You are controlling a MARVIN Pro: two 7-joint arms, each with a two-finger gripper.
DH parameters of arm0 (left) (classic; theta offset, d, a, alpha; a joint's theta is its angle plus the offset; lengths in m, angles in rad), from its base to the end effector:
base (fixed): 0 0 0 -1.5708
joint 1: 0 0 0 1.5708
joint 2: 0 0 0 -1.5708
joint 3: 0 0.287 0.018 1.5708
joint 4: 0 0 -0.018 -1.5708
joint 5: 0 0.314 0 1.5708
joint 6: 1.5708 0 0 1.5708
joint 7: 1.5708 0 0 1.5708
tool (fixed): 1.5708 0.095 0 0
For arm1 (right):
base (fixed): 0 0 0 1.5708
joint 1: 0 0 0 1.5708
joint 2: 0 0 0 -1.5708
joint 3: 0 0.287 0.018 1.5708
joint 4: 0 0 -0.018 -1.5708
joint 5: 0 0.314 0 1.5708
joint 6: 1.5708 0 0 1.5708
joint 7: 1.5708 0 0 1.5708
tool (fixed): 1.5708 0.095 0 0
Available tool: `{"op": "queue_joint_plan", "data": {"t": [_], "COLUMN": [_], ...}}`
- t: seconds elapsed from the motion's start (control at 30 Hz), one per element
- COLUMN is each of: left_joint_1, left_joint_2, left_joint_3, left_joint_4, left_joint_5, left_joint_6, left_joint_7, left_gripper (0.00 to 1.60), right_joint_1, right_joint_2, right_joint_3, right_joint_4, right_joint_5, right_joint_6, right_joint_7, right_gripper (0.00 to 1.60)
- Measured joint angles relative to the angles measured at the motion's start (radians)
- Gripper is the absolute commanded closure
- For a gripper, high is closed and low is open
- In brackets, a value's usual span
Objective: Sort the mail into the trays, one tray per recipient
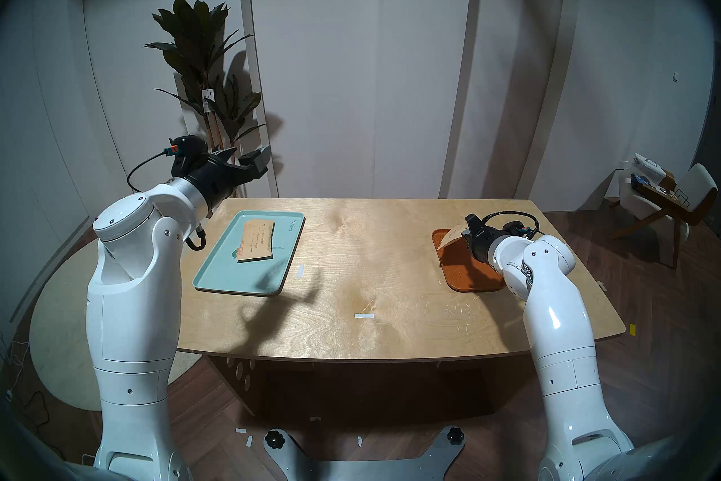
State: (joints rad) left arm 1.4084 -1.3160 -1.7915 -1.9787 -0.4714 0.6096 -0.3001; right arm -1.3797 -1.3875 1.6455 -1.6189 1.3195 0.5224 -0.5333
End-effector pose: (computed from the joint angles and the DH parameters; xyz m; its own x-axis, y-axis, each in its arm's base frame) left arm 0.4174 0.0832 -0.0984 -0.0107 0.1753 0.9845 -0.3044 -0.9384 0.1637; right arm 0.4636 -0.0654 -0.2536 0.3414 -0.8153 0.4678 -0.2953 -0.5655 -0.7701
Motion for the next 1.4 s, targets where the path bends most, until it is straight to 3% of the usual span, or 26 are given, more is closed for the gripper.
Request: {"op": "queue_joint_plan", "data": {"t": [0.3,0.53,0.57,0.6,0.63,0.7,0.73,0.77,0.8,1.17,1.4], "left_joint_1": [0.000,0.000,0.000,0.000,0.000,0.001,0.001,0.001,0.001,0.001,0.001], "left_joint_2": [0.002,0.004,0.004,0.004,0.004,0.004,0.005,0.005,0.005,0.008,0.010], "left_joint_3": [0.001,0.002,0.002,0.002,0.002,0.002,0.002,0.003,0.003,0.004,0.004], "left_joint_4": [0.000,0.000,0.000,0.000,0.000,0.000,0.000,0.000,0.000,0.000,0.000], "left_joint_5": [-0.002,-0.004,-0.004,-0.005,-0.005,-0.005,-0.006,-0.006,-0.006,-0.010,-0.013], "left_joint_6": [-0.001,-0.002,-0.002,-0.002,-0.002,-0.002,-0.002,-0.002,-0.002,-0.003,-0.003], "left_joint_7": [0.002,0.003,0.004,0.004,0.004,0.004,0.005,0.005,0.005,0.007,0.008], "left_gripper": [0.00,0.00,0.00,0.00,0.00,0.00,0.00,0.00,0.00,0.00,0.00], "right_joint_1": [-0.019,-0.044,-0.047,-0.049,-0.053,-0.060,-0.064,-0.069,-0.072,-0.126,-0.154], "right_joint_2": [0.008,0.017,0.020,0.021,0.023,0.025,0.026,0.027,0.027,0.006,0.020], "right_joint_3": [0.038,0.064,0.067,0.068,0.071,0.074,0.075,0.076,0.077,0.039,0.017], "right_joint_4": [0.006,0.065,0.077,0.084,0.093,0.101,0.101,0.100,0.099,-0.023,-0.110], "right_joint_5": [0.031,0.052,0.054,0.055,0.057,0.061,0.063,0.065,0.066,0.076,0.042], "right_joint_6": [0.016,0.027,0.030,0.031,0.033,0.038,0.040,0.043,0.044,0.066,0.079], "right_joint_7": [0.008,0.032,0.038,0.042,0.047,0.055,0.058,0.060,0.061,0.040,0.024], "right_gripper": [1.60,1.57,1.25,1.15,0.92,0.75,0.58,0.19,0.00,0.00,0.00]}}
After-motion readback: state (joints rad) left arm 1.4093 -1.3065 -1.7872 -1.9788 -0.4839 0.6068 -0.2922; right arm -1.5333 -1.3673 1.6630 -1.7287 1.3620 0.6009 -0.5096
